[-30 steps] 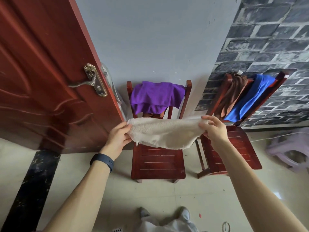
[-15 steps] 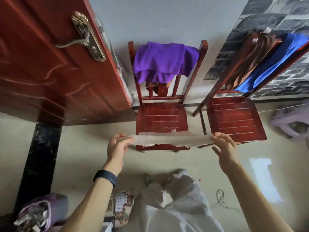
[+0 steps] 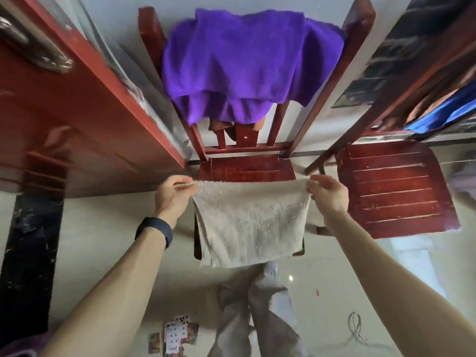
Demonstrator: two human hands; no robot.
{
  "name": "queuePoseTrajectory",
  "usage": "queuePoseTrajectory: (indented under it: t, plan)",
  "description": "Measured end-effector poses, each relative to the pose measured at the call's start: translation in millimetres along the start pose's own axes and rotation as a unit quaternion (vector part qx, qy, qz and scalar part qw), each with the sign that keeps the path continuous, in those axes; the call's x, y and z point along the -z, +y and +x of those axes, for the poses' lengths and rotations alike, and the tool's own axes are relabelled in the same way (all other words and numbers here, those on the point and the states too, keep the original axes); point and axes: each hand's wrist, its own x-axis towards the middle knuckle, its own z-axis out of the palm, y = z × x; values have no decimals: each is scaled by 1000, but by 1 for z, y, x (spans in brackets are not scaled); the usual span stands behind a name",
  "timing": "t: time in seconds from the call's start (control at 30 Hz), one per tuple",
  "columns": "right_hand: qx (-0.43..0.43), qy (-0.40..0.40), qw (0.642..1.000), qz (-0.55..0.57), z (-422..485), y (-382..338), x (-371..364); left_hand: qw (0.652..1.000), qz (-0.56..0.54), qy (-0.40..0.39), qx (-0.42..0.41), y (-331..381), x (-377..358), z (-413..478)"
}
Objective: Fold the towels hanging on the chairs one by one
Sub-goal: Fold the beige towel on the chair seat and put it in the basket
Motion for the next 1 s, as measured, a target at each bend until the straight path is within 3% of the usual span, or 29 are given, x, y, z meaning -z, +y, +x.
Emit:
queuePoseTrajectory:
  t: [0.17, 0.27, 0.37, 0.47, 0.6, 0.7, 0.83, 1.0]
  plan:
    - [20, 1, 1000, -3, 84, 28, -61, 998, -54, 6, 17, -29, -62, 89]
    - [20, -40, 999, 11, 112, 37, -81, 997, -72, -3, 32, -48, -85, 128]
    - [24, -91, 992, -81, 124, 58, -87, 997, 60, -48, 24, -68, -93, 139]
    - [-20, -40, 971, -236, 105, 106, -80, 974, 221, -48, -8, -103, -95, 112]
    - [-79, -53, 936, -339, 70, 176, -71, 941, 327, -76, 47, -150, -109, 66]
    - [-87, -14, 939, -333, 67, 191, -70, 929, 359, -59, 68, -165, -125, 52]
    - [-149, -36, 950, -271, 72, 179, -69, 960, 250, -25, 126, -168, -132, 56]
    - [-170, -51, 972, -151, 67, 163, -54, 969, 195, -25, 152, -167, -119, 61]
